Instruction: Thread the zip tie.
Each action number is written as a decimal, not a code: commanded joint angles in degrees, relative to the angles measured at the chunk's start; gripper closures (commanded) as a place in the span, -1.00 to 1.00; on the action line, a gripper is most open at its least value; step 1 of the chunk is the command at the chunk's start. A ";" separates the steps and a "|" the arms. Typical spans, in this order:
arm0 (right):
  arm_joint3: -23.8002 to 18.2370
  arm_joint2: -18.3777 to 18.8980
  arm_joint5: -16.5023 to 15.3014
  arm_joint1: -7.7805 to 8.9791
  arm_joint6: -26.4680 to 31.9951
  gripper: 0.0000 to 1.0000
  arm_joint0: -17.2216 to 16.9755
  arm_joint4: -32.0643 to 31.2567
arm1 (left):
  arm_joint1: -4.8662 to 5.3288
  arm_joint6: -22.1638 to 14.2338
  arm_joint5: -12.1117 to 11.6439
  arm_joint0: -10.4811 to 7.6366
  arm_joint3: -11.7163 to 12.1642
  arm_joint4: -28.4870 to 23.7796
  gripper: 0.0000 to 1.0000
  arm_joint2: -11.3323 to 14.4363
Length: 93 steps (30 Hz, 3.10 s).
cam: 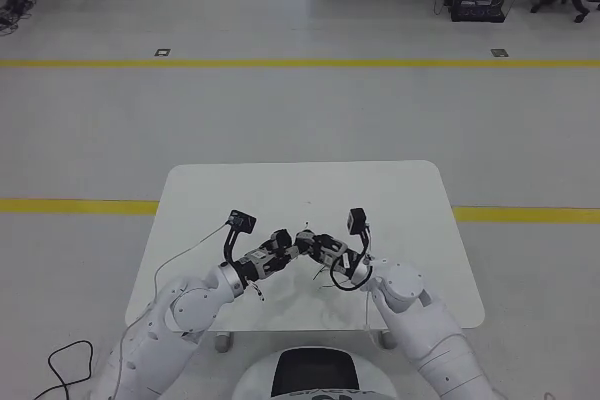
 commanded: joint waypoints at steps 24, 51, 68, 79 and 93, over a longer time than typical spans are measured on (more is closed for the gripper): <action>-0.76 -0.94 -2.34 0.81 -4.12 1.00 -0.53 0.04 | 0.56 -0.04 -0.41 -0.36 -0.09 -0.94 0.54 0.81; -0.28 -2.04 -3.20 1.46 -4.95 1.00 -0.05 2.04 | 1.12 0.82 -0.35 -0.62 0.11 -1.20 0.68 1.32; -0.32 -2.47 -3.29 1.92 -5.03 1.00 0.10 2.45 | 1.41 1.27 -0.41 -0.68 0.12 -1.70 1.00 1.64; -0.57 -2.58 -4.24 2.22 -5.24 -1.00 0.11 2.47 | 1.85 0.77 -0.41 -0.80 0.45 -5.15 1.00 1.05; -1.21 -0.88 -6.52 3.18 -3.64 -1.00 -0.36 -0.08 | 2.98 -7.11 -0.41 -1.81 2.38 -12.75 1.00 -1.20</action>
